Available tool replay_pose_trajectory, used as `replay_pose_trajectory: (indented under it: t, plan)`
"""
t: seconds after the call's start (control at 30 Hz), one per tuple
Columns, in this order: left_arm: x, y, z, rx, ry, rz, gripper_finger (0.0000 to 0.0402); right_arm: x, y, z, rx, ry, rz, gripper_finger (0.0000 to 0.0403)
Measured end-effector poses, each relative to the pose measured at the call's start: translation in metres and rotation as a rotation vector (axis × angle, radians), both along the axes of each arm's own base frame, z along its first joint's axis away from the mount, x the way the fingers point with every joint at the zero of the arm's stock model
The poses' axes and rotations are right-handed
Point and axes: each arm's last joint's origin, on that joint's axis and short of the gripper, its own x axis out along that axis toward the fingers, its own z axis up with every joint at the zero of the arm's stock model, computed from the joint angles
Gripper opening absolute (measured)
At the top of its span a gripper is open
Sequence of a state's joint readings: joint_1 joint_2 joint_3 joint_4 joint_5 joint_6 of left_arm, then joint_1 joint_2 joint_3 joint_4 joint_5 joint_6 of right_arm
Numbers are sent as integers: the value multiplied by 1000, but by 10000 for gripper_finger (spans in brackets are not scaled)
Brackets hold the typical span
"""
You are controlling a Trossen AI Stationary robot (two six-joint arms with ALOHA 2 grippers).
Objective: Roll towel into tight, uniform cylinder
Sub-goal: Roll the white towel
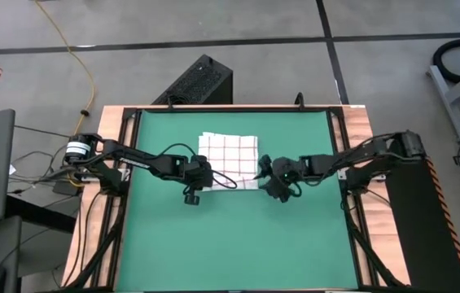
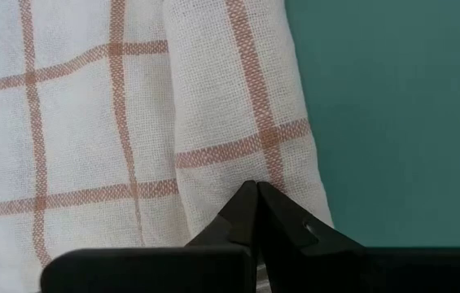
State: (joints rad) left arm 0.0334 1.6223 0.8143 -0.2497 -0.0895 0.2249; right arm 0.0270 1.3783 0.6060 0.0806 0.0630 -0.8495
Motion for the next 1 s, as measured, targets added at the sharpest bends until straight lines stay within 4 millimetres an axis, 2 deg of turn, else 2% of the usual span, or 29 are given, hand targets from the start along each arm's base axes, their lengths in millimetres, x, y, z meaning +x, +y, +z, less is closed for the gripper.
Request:
replay_pose_trajectory:
  t: [0.2,0.43,0.77,0.87,1.0]
  plan:
    - [0,0,0,-1,-1,3,0,11,1,-18,-15,25,-5,214]
    - [0,0,0,-4,-2,7,0,16,-10,-41,-9,97,-47,214]
    - [0,0,0,-5,-3,11,0,18,-24,-62,80,165,-203,211]
    - [0,0,0,-5,-3,10,0,16,-25,-67,98,211,-278,181]
    - [1,0,0,-5,-8,10,0,12,-26,-71,154,244,-370,94]
